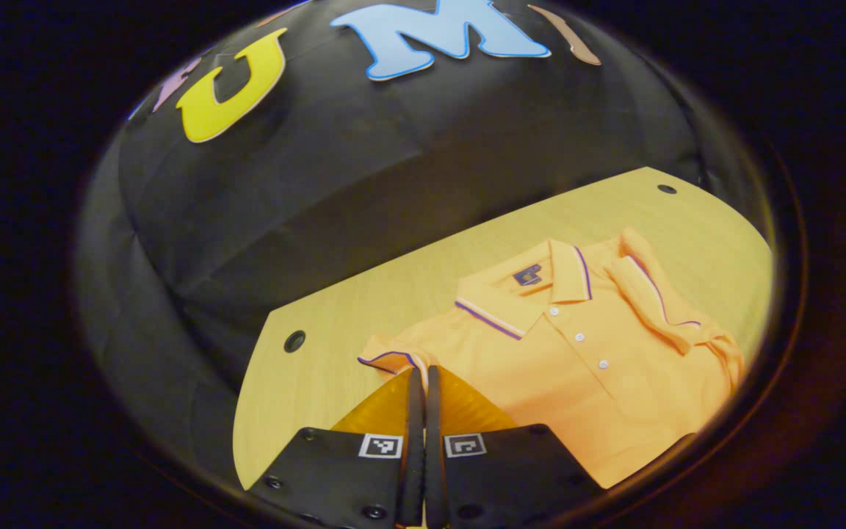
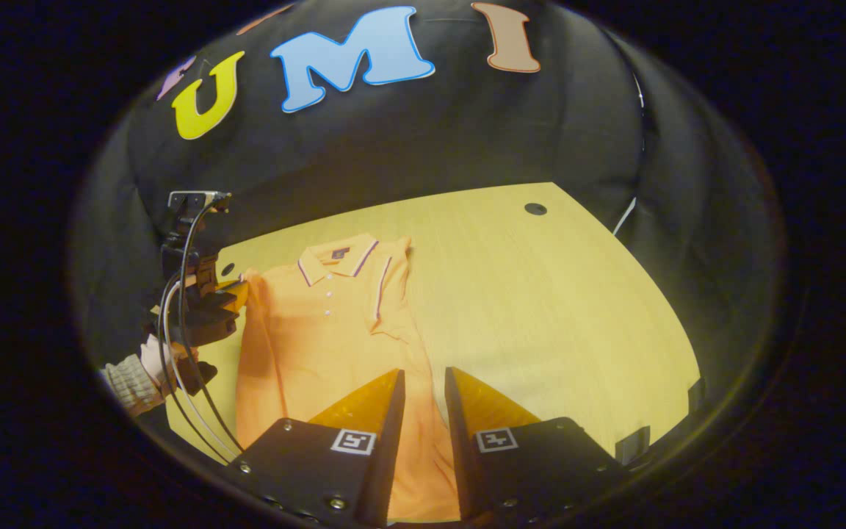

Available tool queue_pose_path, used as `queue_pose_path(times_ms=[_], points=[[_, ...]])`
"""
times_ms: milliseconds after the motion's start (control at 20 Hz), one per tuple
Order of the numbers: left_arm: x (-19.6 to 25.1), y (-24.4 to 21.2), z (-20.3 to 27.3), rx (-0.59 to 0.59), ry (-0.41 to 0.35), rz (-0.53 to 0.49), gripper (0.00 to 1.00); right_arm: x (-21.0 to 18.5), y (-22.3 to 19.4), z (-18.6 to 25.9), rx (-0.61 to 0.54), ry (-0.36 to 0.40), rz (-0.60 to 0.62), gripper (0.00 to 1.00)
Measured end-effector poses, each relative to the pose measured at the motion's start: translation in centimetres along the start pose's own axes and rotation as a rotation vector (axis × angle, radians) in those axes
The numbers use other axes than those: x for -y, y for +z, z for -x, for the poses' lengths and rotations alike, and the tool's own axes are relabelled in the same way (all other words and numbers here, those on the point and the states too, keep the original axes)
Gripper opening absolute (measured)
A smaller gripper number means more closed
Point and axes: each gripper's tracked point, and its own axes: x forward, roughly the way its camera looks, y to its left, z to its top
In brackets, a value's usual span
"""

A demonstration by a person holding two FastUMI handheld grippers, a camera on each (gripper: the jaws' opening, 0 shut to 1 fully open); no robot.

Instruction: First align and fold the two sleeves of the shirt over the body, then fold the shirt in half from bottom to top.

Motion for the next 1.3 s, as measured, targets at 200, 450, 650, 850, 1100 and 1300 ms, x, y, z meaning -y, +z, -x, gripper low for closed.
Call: queue_pose_path(times_ms=[200,450,650,850,1100,1300], points=[[5.6,1.9,0.8,0.018,-0.098,-0.054,0.07,0.8,-0.4,0.2,0.004,-0.016,-0.024,0.35],[10.7,0.0,0.5,-0.02,-0.181,-0.161,0.07,1.4,-0.9,0.4,0.008,-0.035,-0.051,0.35],[14.0,-2.4,0.6,-0.083,-0.288,-0.16,0.19,1.8,-1.5,0.6,0.003,-0.045,-0.065,0.35],[14.1,-2.2,1.6,-0.069,-0.319,-0.112,0.69,1.8,-1.8,0.3,-0.006,-0.045,-0.07,0.35],[12.4,-2.4,3.9,-0.06,-0.312,-0.023,0.81,1.3,-2.3,-0.1,-0.017,-0.026,-0.054,0.35],[10.1,-3.5,6.8,-0.065,-0.292,0.073,0.81,0.8,-2.8,-0.4,-0.036,-0.005,-0.023,0.35]])
